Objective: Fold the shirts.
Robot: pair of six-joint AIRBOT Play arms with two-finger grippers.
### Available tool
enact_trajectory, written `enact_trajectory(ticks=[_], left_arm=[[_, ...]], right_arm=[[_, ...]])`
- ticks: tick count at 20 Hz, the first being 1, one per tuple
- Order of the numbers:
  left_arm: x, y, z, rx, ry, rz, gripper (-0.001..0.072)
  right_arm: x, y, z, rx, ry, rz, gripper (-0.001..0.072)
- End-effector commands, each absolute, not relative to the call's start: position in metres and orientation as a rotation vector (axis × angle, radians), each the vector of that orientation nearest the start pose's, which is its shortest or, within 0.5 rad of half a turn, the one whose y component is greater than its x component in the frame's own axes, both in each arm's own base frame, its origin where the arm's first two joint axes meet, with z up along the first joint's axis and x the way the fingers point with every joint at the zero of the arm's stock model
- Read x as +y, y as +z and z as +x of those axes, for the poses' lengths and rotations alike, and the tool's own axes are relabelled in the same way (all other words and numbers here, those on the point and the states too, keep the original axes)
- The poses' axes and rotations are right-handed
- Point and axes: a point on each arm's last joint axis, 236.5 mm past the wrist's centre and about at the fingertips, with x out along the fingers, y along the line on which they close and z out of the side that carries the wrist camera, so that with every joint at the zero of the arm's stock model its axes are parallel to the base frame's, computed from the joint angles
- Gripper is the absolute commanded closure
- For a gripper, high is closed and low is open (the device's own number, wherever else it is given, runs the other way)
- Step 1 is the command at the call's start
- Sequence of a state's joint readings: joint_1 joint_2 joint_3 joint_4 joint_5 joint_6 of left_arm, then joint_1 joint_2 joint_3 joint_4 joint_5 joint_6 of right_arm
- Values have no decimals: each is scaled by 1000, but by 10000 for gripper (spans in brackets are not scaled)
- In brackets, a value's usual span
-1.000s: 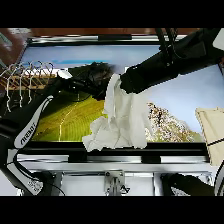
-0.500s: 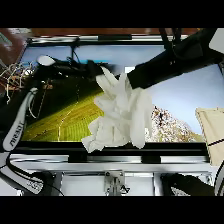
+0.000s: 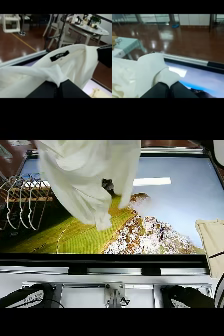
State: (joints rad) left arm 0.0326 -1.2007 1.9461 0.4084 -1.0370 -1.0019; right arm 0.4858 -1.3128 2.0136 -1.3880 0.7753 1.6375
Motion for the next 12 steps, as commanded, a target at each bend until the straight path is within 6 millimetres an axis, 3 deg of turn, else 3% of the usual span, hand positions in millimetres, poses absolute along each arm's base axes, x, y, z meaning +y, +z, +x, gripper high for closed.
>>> enact_trajectory(ticks=[1,2,4,8,12], left_arm=[[-150,494,322,43,-717,-80,654],[-144,466,324,168,-677,-80,654],[-142,400,328,427,-653,-81,654],[-178,296,338,698,-739,-143,654],[-200,203,351,840,-718,-232,654]], right_arm=[[264,391,405,333,643,124,637],[261,362,398,444,643,51,637],[253,324,382,600,645,-45,637],[243,280,358,809,645,-108,637],[238,183,346,1135,612,-157,637]])
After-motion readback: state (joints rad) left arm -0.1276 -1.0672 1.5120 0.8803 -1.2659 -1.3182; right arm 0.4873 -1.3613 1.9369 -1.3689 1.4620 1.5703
